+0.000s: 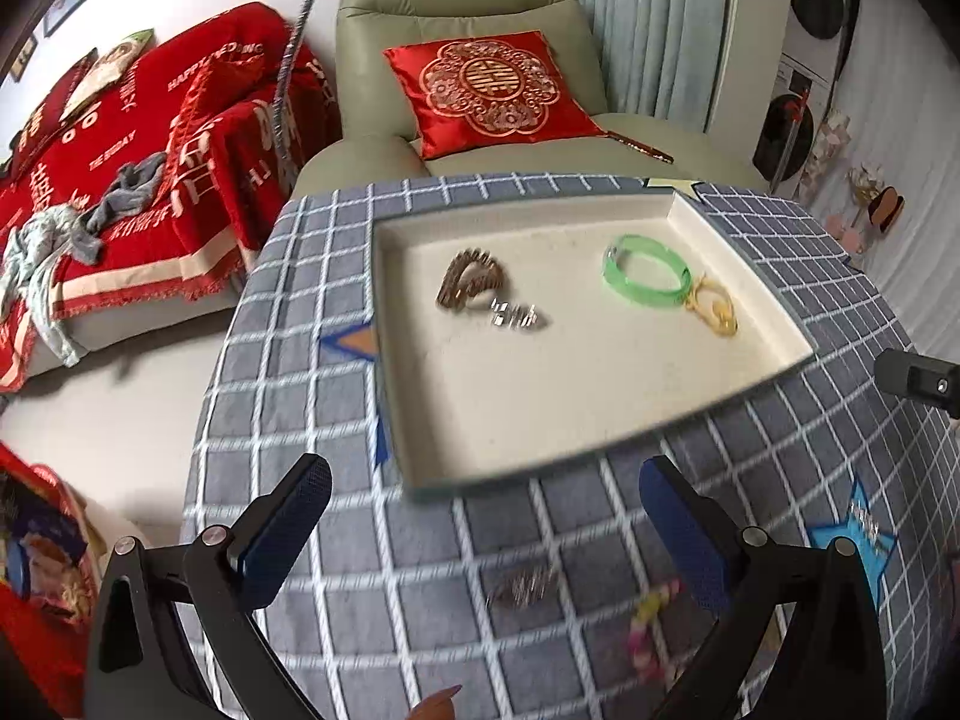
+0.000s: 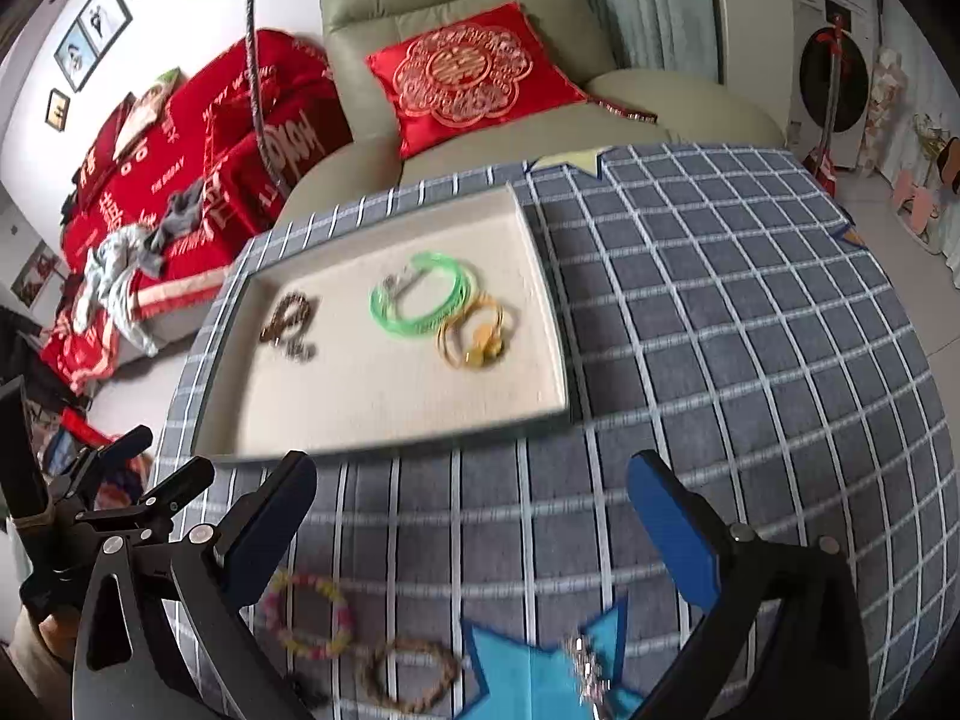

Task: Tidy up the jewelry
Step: 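Lift both open tools out of the tray back over the jewelry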

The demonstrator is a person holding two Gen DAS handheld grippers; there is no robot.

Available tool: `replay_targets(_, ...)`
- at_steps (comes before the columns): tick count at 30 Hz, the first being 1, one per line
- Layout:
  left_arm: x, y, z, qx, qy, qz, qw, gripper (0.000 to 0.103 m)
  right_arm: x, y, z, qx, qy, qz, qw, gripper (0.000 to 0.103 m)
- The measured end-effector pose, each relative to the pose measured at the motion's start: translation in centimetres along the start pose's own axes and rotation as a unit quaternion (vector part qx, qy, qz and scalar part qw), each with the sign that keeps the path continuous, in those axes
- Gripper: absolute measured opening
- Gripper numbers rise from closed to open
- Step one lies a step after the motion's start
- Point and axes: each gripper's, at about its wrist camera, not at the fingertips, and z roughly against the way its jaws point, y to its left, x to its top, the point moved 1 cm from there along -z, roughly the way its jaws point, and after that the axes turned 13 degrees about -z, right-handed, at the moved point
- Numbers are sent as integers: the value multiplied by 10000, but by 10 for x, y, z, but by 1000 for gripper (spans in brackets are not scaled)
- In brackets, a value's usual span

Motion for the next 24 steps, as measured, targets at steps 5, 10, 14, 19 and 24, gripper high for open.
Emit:
replay_targets(5,-20,1,5,-54,113,70,9999,103,-17,-7,12,-87,135,40,9999,103)
replay_targets(10,-39,-3,0,-311,328,108,9989,103,-33,-20,18,-200,219,-1,9996,103)
replay_targets(14,-52,-6,-4,-269,442,76,9986,103,-47,-30,16,-420,342,41,9985,103)
replay_targets(19,-61,-7,-14,-338,604,73,9976,103,-67,-48,10,-769,462,11,9960,103)
replay_targets(24,-63,-7,-20,-343,634,54,9974,103,-79,-67,6,-898,599,-136,9941,103)
